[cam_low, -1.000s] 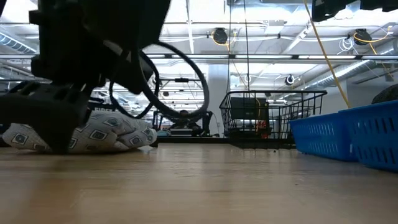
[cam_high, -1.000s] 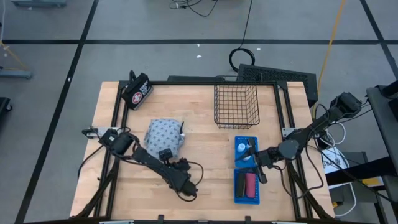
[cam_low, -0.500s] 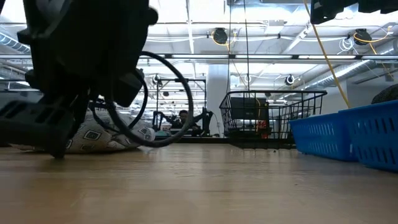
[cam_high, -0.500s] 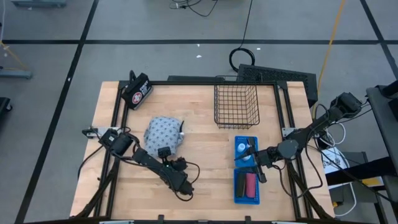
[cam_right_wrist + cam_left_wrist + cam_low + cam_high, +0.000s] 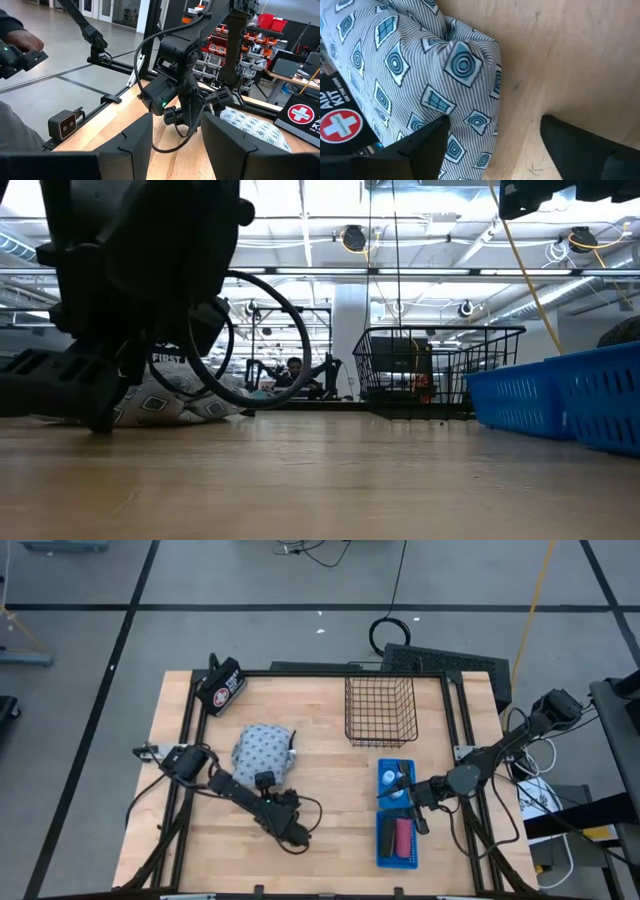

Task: Pick & Place Medicine items
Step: Put the blue patient gown into the wire basket

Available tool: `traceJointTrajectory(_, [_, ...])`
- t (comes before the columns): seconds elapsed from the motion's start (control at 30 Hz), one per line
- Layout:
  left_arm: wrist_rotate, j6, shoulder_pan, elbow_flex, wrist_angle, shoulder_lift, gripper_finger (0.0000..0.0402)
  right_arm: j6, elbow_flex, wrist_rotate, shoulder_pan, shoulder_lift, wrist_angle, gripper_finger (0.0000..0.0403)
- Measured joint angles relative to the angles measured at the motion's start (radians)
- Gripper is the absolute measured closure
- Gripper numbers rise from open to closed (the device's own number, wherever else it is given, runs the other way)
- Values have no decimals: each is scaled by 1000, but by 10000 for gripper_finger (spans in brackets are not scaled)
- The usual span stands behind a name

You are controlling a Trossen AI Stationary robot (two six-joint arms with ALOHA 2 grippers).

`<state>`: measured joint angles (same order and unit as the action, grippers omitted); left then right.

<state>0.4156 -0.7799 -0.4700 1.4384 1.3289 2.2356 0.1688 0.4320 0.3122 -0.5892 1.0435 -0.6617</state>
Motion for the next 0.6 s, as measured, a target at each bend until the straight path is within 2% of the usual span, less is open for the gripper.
traceJointTrajectory(0.1, [-4, 2, 8, -4, -8, 0, 119, 0, 0, -1, 0, 0, 0, 248])
traceJointTrajectory(0.23, [0, 5, 9, -9, -28, 3, 198, 0, 0, -1, 0, 0, 0, 248])
traceJointTrajectory(0.37, [16, -60, 9, -12, -49, 7, 278, 0, 0, -1, 0, 0, 0, 248])
traceJointTrajectory(0.6, [33, -71, 20, -14, -69, 12, 386, -1, 0, -1, 0, 0, 0, 248])
